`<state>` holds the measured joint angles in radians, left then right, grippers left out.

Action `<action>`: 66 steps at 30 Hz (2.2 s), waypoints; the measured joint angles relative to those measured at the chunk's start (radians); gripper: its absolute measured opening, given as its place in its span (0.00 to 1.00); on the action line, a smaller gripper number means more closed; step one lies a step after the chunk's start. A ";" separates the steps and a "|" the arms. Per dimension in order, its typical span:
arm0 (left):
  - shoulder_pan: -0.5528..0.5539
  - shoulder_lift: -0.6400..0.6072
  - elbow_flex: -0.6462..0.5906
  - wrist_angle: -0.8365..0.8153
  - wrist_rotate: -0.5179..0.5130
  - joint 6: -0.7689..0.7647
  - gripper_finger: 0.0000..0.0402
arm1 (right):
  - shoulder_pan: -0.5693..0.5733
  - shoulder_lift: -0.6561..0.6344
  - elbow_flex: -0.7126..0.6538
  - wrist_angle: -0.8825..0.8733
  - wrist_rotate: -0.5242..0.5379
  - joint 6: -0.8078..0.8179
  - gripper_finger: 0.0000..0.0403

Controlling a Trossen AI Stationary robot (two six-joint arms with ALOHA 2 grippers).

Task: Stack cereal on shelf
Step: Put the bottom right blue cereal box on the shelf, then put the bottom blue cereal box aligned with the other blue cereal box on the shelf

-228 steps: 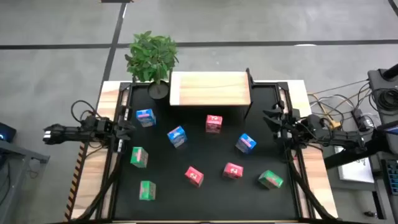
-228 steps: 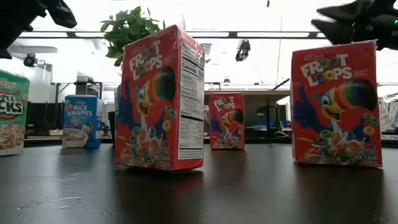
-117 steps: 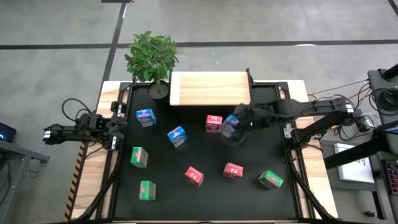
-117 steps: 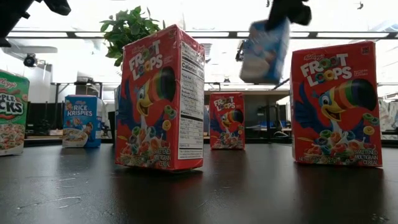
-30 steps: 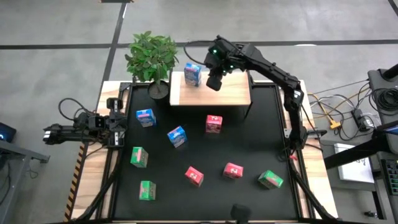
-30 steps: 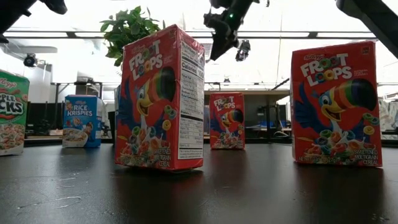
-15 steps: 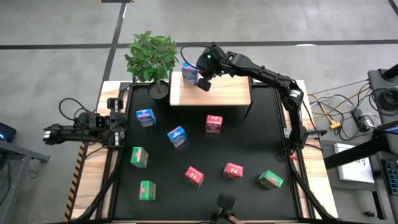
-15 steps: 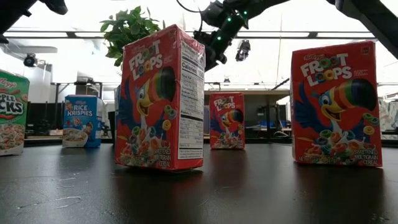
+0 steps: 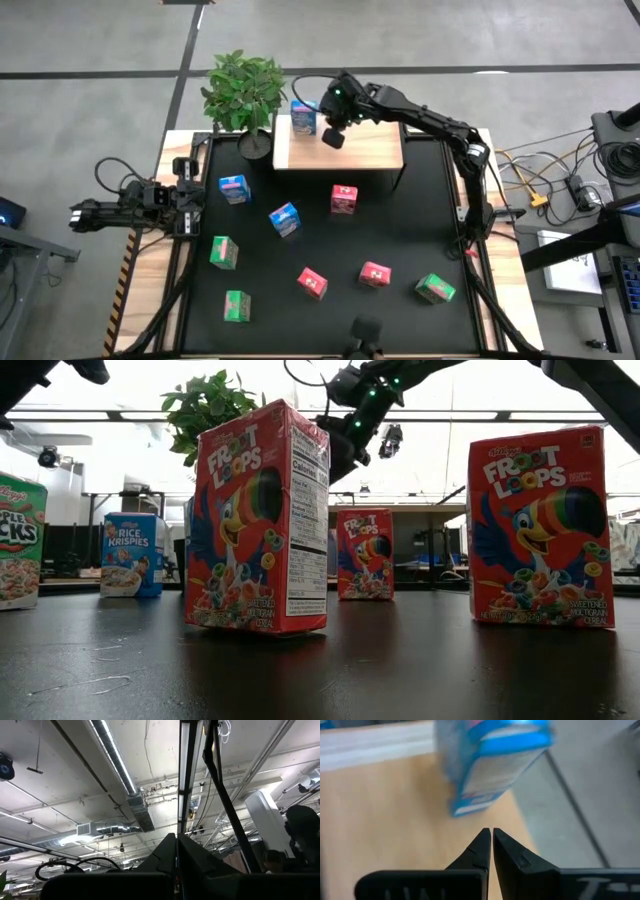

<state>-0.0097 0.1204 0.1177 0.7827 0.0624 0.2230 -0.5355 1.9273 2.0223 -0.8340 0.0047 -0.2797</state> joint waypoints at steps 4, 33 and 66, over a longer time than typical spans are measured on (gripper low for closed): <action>0.000 0.001 0.000 -0.007 0.000 0.000 0.00 | 0.022 0.002 -0.059 0.017 -0.078 0.016 0.02; 0.000 0.001 0.000 -0.005 -0.001 0.026 0.00 | 0.051 0.027 -0.275 0.596 0.022 -0.020 0.02; 0.000 0.034 0.002 -0.022 -0.092 -0.197 0.00 | 0.305 -0.347 -0.324 0.175 0.021 0.007 0.02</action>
<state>-0.0097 0.1548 0.1194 0.7607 -0.0293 0.0264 -0.2308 1.5804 1.6979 -0.6593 0.0252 -0.2722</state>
